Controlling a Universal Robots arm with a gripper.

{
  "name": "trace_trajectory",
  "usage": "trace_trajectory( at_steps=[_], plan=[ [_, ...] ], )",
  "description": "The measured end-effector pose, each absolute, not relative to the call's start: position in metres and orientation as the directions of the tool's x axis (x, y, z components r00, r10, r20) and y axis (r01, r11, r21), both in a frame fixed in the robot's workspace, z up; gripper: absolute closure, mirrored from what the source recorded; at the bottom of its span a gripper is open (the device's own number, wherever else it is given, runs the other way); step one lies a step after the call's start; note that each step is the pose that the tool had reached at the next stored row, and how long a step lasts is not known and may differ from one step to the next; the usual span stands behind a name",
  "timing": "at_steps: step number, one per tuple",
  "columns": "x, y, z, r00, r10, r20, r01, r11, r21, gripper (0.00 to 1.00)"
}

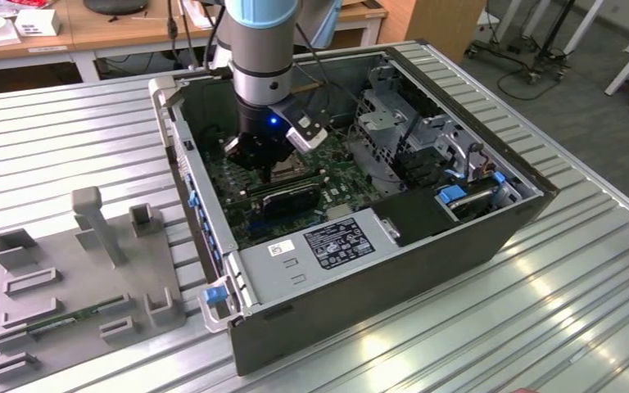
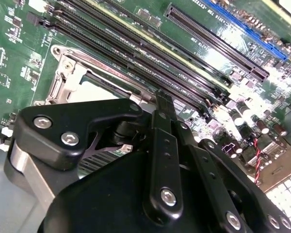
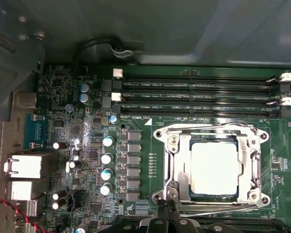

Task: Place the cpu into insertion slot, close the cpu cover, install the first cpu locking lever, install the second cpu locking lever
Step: 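Install the second cpu locking lever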

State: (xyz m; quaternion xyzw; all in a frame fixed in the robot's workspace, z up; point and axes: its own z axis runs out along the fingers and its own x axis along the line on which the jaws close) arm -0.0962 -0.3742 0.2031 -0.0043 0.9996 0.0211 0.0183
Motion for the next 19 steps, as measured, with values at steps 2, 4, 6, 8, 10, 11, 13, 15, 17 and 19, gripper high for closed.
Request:
trace_trajectory(
  at_steps=[2, 4, 6, 8, 10, 11, 13, 15, 17, 19],
  plan=[
    [-0.0967, -0.3735, 0.2031, -0.999, -0.008, -0.037, -0.009, 0.999, 0.042, 0.89],
    [-0.0967, -0.3732, 0.2030, -0.999, -0.008, -0.037, -0.009, 0.999, 0.042, 0.89],
    [-0.0967, -0.3726, 0.2028, -0.999, -0.008, -0.037, -0.009, 0.999, 0.043, 0.89],
    [-0.0969, -0.3721, 0.2025, -0.999, -0.007, -0.037, -0.009, 0.999, 0.044, 0.89],
    [-0.0971, -0.3716, 0.2023, -0.999, -0.007, -0.037, -0.009, 0.999, 0.044, 0.89],
    [-0.0971, -0.3715, 0.2022, -0.999, -0.007, -0.037, -0.009, 0.999, 0.044, 0.89],
    [-0.0977, -0.3712, 0.2021, -0.999, -0.007, -0.038, -0.009, 0.999, 0.045, 0.89],
    [-0.0984, -0.3709, 0.2019, -0.999, -0.007, -0.038, -0.009, 0.999, 0.045, 0.89],
    [-0.0990, -0.3705, 0.2012, -0.999, -0.007, -0.038, -0.009, 0.999, 0.046, 0.89],
    [-0.0995, -0.3703, 0.2008, -0.999, -0.007, -0.038, -0.008, 0.999, 0.045, 0.89]
  ],
)
